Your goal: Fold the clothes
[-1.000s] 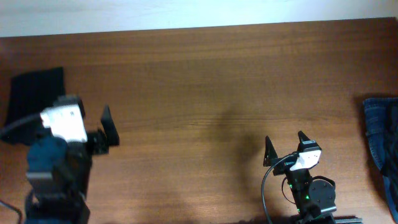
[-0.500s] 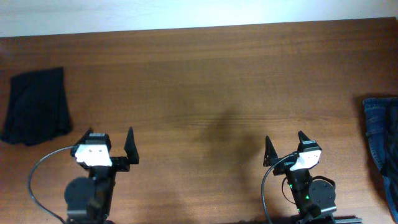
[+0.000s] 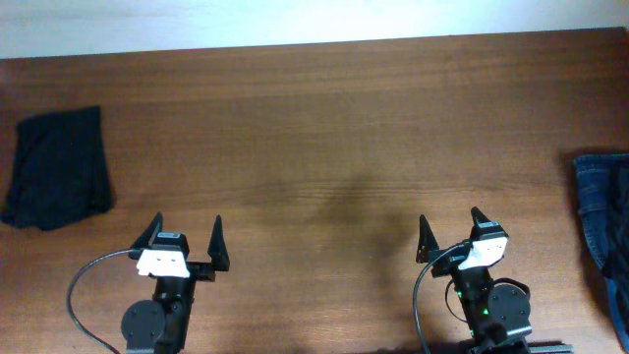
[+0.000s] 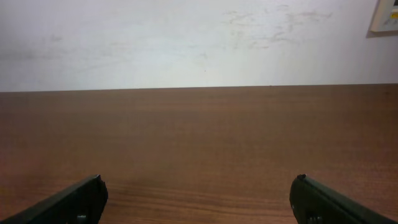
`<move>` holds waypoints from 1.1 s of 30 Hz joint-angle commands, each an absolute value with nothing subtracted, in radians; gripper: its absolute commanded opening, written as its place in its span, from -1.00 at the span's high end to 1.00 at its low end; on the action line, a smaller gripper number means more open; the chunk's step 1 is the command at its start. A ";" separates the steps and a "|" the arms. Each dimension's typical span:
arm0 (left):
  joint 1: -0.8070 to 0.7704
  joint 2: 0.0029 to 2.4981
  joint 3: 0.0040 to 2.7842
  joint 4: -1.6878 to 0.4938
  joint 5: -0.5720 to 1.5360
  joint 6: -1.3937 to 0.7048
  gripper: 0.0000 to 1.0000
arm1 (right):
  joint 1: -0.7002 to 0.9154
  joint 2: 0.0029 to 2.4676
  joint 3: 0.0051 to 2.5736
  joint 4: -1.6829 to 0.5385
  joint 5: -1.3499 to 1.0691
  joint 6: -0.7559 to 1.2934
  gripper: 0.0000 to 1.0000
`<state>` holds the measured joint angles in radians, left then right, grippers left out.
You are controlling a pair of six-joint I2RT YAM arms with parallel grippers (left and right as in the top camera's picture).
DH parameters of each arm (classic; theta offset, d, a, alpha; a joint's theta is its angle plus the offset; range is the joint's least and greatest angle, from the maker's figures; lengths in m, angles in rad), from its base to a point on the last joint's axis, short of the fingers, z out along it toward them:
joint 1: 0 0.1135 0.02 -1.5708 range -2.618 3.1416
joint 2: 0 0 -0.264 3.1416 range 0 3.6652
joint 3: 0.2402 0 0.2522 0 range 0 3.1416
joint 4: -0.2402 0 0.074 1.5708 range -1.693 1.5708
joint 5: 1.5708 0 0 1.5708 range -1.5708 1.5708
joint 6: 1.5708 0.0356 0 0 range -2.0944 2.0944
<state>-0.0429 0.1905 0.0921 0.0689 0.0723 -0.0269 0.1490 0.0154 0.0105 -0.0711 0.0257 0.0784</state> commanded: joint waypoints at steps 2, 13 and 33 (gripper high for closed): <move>-0.045 0.140 0.036 0.075 0.083 -0.030 -0.99 | 0.142 0.003 0.006 -0.079 0.035 0.079 -0.97; -0.017 0.042 0.009 -0.076 0.083 -0.030 -0.98 | 0.142 0.003 0.006 -0.078 0.035 0.079 -0.97; -0.017 0.005 0.009 -0.080 0.038 0.163 -0.98 | 0.142 0.003 0.006 -0.078 0.035 0.079 -0.97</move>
